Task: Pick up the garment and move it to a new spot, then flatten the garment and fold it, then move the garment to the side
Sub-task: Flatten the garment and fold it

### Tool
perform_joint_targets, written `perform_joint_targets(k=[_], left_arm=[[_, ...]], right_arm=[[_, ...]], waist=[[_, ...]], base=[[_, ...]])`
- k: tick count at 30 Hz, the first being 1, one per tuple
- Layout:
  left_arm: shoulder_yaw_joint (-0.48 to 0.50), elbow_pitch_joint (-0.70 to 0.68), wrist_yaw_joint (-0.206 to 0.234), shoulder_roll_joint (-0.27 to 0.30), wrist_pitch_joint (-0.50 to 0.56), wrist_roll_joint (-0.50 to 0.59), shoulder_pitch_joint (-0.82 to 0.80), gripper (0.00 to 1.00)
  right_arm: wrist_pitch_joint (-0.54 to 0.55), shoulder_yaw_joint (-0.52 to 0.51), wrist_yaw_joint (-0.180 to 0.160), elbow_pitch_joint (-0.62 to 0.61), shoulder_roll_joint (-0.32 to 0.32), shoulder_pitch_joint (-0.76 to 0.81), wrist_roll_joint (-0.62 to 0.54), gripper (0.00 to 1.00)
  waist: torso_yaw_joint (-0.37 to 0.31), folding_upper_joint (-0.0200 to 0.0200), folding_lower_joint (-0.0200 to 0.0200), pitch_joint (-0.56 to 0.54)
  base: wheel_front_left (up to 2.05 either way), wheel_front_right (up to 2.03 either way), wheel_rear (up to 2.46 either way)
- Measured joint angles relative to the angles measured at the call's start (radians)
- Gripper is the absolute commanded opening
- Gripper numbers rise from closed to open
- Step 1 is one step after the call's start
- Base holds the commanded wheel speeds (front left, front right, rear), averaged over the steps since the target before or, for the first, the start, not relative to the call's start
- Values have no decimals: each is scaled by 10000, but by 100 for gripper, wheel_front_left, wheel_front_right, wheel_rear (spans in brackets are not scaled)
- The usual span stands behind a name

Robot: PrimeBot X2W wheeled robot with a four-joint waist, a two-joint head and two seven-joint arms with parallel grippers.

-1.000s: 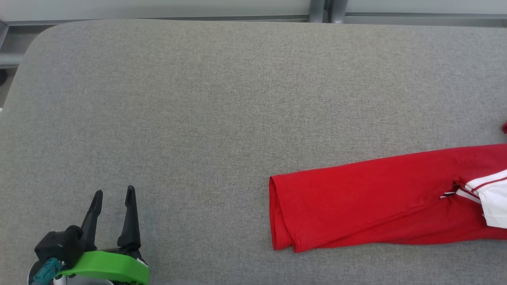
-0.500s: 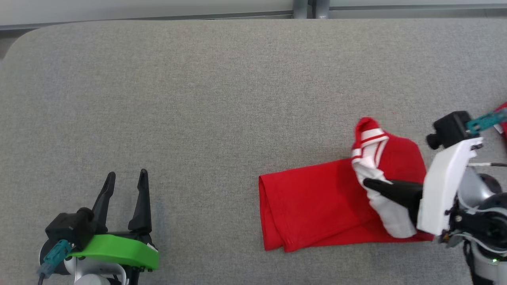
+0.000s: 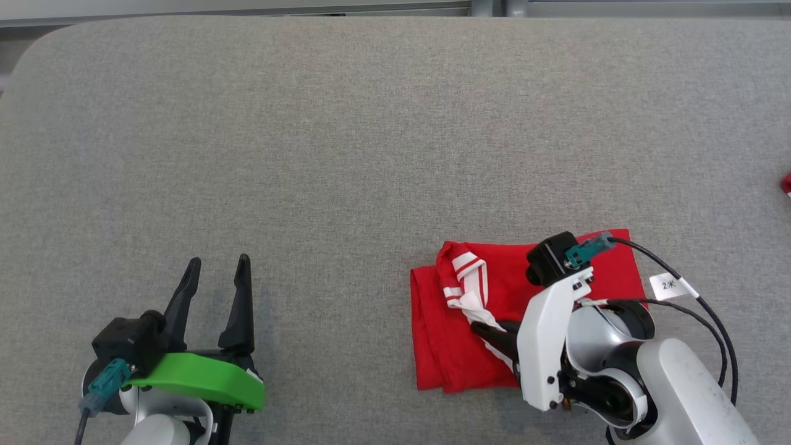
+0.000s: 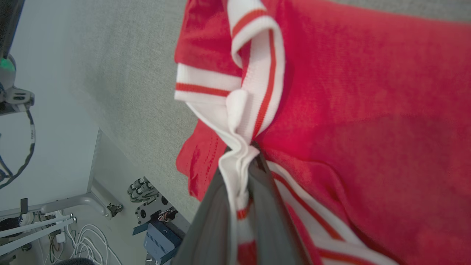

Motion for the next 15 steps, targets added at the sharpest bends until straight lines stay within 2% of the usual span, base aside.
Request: perform_joint_targets(k=[7, 8, 9, 10, 15], left_arm=[[-46, 63, 4, 0, 12, -2, -38, 100], [-48, 63, 12, 0, 13, -4, -38, 100], [-54, 63, 13, 0, 13, -13, -38, 100], [-58, 63, 17, -2, 13, -17, -38, 100], [-13, 73, 90, 6, 12, -46, -18, 100]], right_arm=[[-546, 621, 0, 767, 127, -335, -128, 0], [-608, 656, 0, 834, 130, -352, -128, 18], [-698, 667, 0, 888, 132, -359, -128, 74], [-780, 675, 0, 911, 142, -376, -125, 100], [-1126, 694, 0, 646, 238, -505, 15, 100]], waist=[[-47, 0, 0, -52], [-56, 0, 0, -56], [-62, 0, 0, -61], [-69, 0, 0, -68], [-161, 0, 0, -89]], base=[[0, 0, 0], [0, 0, 0], [0, 0, 0], [0, 0, 0], [0, 0, 0]])
